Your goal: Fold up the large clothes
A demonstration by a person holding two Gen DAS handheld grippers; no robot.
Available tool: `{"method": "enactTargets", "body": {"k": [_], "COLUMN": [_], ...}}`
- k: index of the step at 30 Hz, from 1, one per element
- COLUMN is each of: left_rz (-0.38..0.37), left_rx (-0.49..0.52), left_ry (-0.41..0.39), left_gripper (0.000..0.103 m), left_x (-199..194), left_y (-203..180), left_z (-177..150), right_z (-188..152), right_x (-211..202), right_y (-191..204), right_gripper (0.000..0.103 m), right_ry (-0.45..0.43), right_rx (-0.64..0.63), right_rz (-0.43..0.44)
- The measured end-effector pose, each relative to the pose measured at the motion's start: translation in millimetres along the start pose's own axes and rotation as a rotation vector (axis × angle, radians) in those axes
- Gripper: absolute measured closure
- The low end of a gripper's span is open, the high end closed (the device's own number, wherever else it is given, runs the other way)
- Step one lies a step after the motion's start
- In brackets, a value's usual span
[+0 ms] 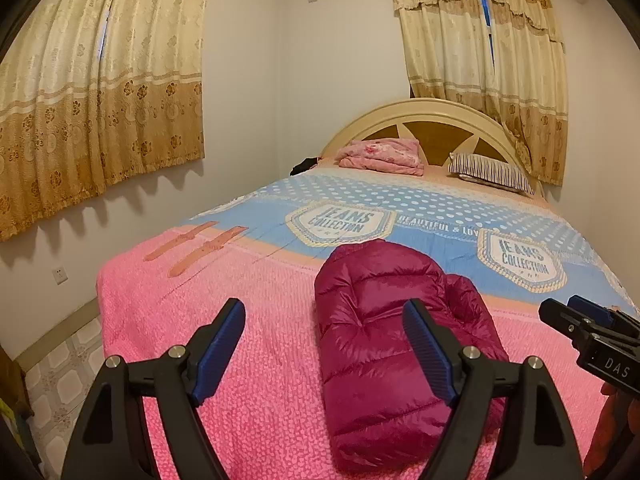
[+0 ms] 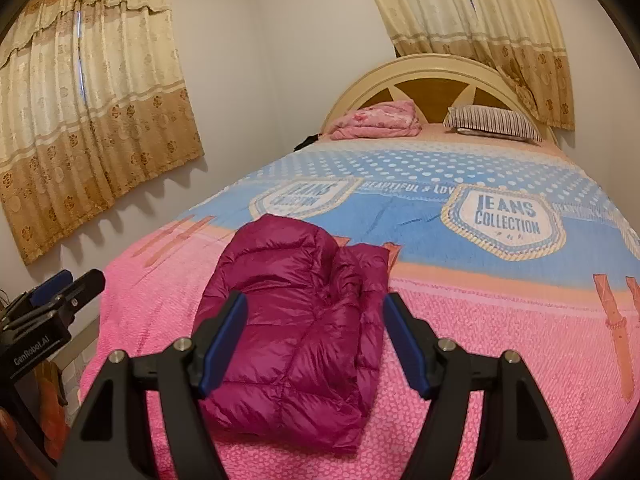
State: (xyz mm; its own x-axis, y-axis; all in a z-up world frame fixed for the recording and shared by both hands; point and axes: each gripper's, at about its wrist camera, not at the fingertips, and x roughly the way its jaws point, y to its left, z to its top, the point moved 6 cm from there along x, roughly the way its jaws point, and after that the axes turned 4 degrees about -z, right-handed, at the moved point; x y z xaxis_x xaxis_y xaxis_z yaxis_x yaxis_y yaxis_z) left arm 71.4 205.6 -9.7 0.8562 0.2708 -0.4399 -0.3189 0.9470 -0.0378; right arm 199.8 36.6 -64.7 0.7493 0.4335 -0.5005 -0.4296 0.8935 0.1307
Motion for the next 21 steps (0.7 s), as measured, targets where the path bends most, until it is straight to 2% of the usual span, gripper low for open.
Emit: {"method": "enactTargets", "body": {"k": [13,21], "left_rz": [-0.008,0.005], "left_rx": [0.001,0.028], "left_ry": [0.006,-0.018], "left_gripper": [0.021,0.020], "left_x": [0.7,0.1], "left_y": [3.6,1.6], "left_z": [1.8,2.5], "right_z": [-0.5,-1.3], "right_x": [1.0,0.2], "right_y": [5.3,6.9], "right_gripper": [0.031,0.031], "right_ry": [0.003,0.004], "right_rx": [-0.020,-0.026], "right_rz": [0.011,0.012]}}
